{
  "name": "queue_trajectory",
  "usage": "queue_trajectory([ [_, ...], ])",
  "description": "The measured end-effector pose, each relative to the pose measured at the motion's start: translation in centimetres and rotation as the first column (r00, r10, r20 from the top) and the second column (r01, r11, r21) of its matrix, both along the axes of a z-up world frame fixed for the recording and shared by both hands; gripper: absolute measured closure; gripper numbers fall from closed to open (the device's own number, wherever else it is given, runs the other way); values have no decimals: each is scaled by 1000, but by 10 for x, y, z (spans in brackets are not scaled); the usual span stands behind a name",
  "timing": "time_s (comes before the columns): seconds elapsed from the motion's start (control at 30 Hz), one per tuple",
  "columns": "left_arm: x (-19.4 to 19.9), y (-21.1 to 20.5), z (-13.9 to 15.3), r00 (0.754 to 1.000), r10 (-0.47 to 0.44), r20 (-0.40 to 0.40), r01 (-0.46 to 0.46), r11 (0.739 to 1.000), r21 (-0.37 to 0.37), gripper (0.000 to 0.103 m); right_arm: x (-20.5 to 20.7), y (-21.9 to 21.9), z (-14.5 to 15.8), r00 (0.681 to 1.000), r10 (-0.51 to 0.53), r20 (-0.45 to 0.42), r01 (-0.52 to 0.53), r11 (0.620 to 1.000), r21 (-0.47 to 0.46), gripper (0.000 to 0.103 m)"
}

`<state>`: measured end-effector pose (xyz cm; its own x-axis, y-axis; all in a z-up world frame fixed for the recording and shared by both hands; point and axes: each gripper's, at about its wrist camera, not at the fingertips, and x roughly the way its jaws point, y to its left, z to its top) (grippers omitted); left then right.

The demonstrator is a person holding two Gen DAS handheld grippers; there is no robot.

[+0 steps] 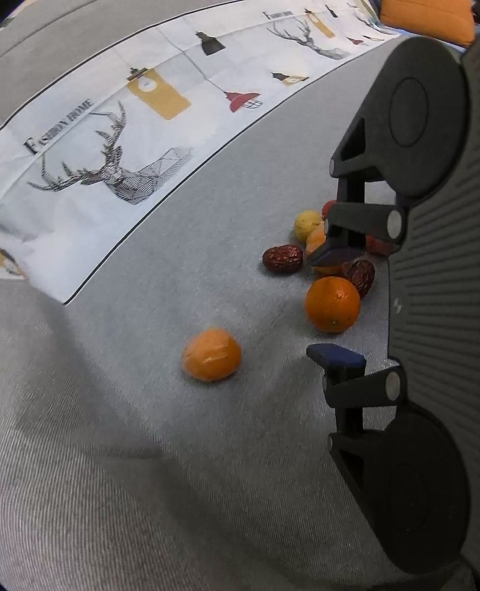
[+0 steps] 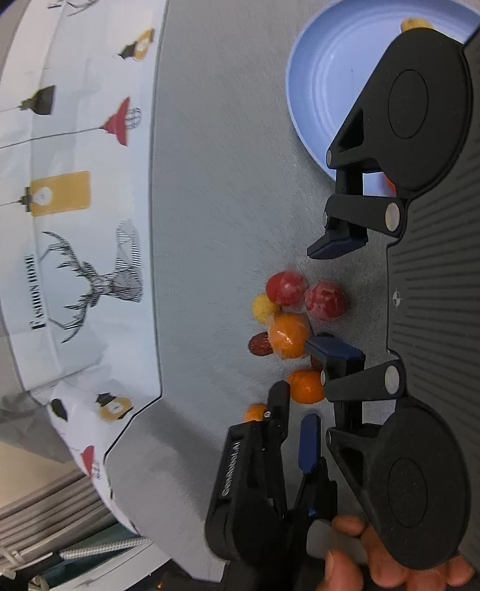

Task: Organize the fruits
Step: 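Move both tools back to the fruit cluster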

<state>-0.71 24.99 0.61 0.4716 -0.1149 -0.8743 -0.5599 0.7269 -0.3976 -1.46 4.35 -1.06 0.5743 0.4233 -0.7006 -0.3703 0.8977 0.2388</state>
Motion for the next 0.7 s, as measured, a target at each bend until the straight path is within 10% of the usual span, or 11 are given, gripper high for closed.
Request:
queue_trajectory([
  [0.47, 10, -12, -9, 997, -55, -57, 57, 998, 41, 59, 23, 24, -35, 996, -12, -83, 10, 999, -30, 50],
  [0.7, 11, -18, 1, 996, -82, -47, 88, 986, 143, 66, 21, 21, -34, 997, -22, -77, 20, 999, -26, 71],
])
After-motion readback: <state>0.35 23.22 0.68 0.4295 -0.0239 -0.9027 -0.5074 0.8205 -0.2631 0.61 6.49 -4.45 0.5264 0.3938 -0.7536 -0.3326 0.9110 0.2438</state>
